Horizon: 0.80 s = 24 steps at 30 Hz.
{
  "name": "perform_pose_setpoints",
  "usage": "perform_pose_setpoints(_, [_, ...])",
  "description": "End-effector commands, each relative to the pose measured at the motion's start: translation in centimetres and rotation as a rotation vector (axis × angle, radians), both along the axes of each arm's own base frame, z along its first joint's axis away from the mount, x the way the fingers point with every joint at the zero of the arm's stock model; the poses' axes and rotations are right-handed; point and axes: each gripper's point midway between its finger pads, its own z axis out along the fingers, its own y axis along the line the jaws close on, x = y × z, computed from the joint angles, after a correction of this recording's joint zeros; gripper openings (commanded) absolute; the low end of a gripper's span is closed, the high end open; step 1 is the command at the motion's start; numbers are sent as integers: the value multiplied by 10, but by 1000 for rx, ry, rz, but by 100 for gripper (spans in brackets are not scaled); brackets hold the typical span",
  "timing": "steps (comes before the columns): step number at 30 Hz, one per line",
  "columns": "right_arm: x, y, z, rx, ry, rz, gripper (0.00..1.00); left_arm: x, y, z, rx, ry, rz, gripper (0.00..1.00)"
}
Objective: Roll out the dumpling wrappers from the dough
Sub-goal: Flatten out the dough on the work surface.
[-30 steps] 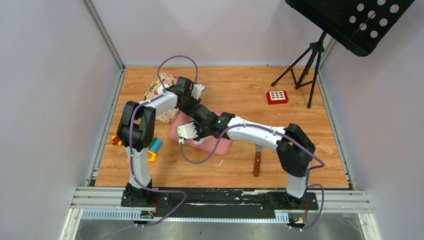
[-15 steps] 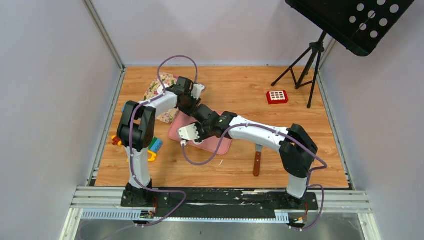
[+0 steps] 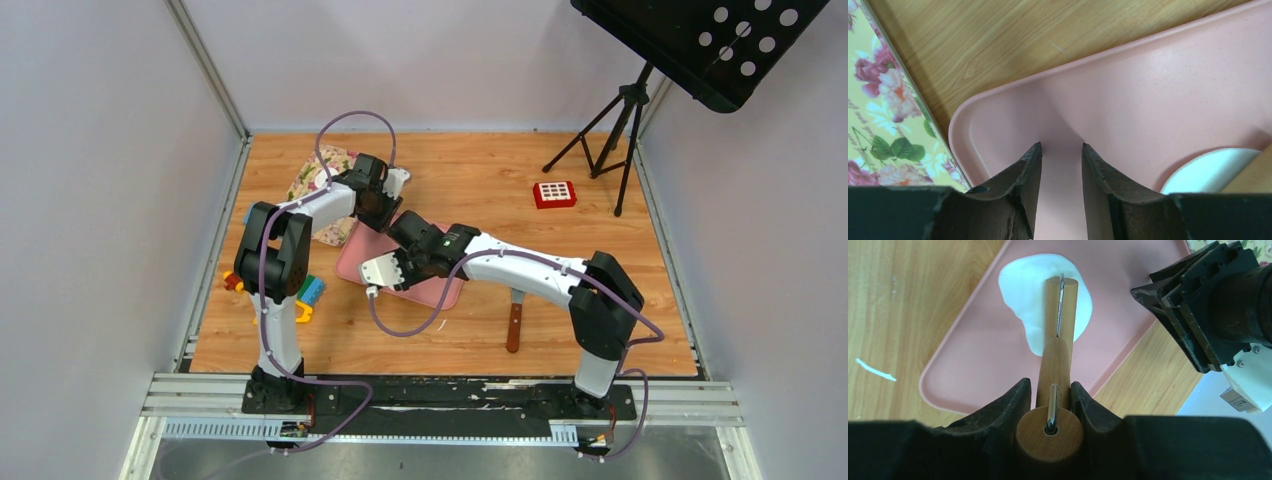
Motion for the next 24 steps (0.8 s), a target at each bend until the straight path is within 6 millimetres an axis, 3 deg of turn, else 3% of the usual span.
perform_pose_setpoints(1, [-88,-61,-62,-269,370,39,0,-15,3,-12,18,74,18,42])
perform_pose_setpoints(10, [-96,-69,-61,-290,386,32,0,-15,3,-13,21,74,19,42])
perform_pose_setpoints(14, [-94,-64,-44,-249,371,25,0,-15,4,-12,22,71,18,42])
perform_pose_setpoints(19, [-81,-49,2,-134,297,3,0,-14,2,-11,15,69,18,42])
perform_pose_setpoints(24, [-46,-46,77,79,147,-102,0,-13,-1,-5,-7,59,13,46])
